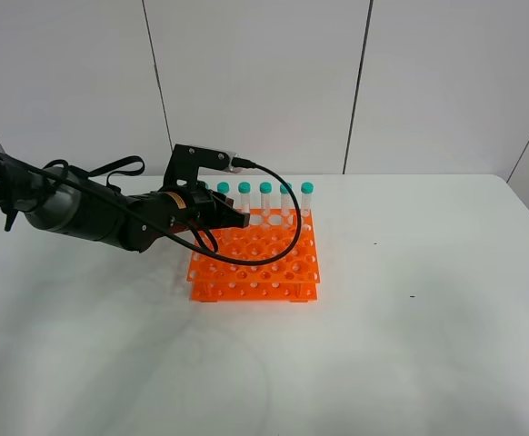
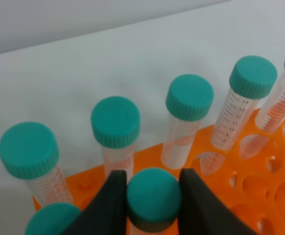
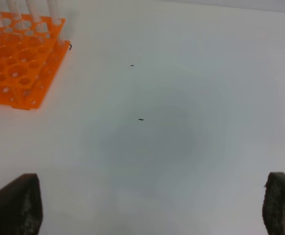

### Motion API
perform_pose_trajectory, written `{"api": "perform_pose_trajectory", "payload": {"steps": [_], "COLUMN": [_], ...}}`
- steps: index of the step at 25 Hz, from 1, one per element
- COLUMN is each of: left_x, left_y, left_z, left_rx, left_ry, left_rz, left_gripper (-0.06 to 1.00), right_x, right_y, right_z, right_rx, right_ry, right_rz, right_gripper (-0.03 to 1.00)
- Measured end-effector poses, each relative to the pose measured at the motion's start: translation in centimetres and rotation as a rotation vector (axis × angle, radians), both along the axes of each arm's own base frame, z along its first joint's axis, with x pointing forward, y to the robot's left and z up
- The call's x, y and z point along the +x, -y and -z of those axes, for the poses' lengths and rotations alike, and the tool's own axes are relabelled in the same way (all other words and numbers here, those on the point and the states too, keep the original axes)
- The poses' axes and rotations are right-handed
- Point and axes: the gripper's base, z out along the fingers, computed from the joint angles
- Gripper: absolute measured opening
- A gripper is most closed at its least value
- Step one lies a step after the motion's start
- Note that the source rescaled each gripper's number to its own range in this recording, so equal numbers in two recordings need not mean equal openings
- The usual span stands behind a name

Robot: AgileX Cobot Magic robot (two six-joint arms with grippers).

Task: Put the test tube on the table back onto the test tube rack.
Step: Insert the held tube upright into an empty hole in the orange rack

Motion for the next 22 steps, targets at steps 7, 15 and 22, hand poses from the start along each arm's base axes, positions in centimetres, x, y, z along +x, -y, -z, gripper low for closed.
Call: {"api": "perform_pose_trajectory", "payload": {"steps": [7,15,22], "left_x": [0.01,0.05,0.09], "left_y": [0.01,0.02,0.04], "left_z": [-0.03,-0.02,0.02], "left_rx": [-0.002,-0.008,-0.013], "left_ry": [0.004,0.009,0.015], "left_rz": [0.000,-0.002,-0.003], "left_gripper": [0.01,0.12,0.36], "right_x": [0.00,0.00,0.00], "right_y": [0.00,0.00,0.00], "right_z": [0.00,0.00,0.00], "right_rx": [0.000,0.000,0.000], "right_ry": [0.000,0.000,0.000], "right_rz": [0.000,0.000,0.000], "right_gripper": [1.00,1.00,1.00]}}
